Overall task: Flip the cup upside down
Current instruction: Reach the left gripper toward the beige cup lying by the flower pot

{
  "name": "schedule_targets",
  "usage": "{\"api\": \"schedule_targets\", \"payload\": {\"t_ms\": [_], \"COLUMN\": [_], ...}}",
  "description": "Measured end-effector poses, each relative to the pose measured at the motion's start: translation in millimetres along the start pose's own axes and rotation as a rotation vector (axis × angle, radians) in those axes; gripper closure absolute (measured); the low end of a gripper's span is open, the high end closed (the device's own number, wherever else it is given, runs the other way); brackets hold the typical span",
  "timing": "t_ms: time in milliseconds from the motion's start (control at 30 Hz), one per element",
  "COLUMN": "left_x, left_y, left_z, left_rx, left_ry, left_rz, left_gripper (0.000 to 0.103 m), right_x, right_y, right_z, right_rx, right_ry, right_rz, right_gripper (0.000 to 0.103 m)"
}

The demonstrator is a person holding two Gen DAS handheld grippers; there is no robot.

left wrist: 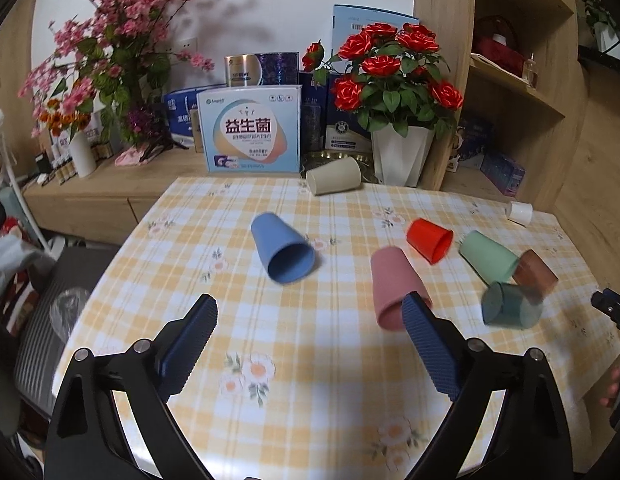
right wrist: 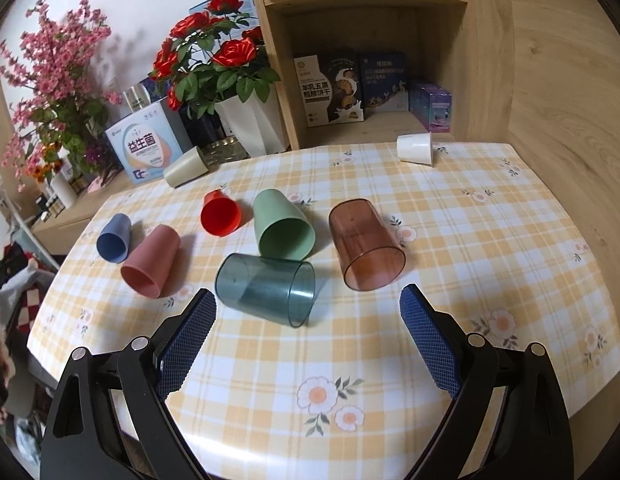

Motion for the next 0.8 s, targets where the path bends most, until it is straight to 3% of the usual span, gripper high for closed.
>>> {"api": "schedule_targets", "payload": {"t_ms": [333,433,500,600,800], "left_x": [90.8,133.2,173.0,225.2,320.3], "left_y": [60.7,91.6,114.9,138.0,147.4], "left_z": [8.8,16.1,23.8,34.4,57.8], "left_rx": [0.021,0.067,0.153,0.296,0.469], "left_ry": [-0.056,-0.141,-0.217,-0.250,-0.310], "left_rz": [-0.025,-0.015,-0.023,-0.018,-0.095], "left_gripper": [0.014,0.014,0.014,0.014,0.014], "right_x": [34.8,43.7,49.8,59.9,84.7], "right_y": [18.8,28.6,36.0,48.2,70.3], "right_z": [16.7,21.1,23.9,28.0,39.4], "right_rx": [0.010,0.007,0.007,0.004,0.011], "right_ry": [-0.034,-0.049,-0.059,-0.086,-0.159], "right_rz": [-0.032,-0.037,-0.041,-0.050,-0.066], "right_gripper": [0.013,0.013,0.013,0.013,0.013]}}
Point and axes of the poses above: each gripper's, at about its wrist camera, not at the fingertips, and x roughly the way its jaws point, z to its right, y to its top, the point moved 3 cm from there along x, roughly the way its jaws point, and after that the axes turned 8 degrees about z, right-handed, at the moved point
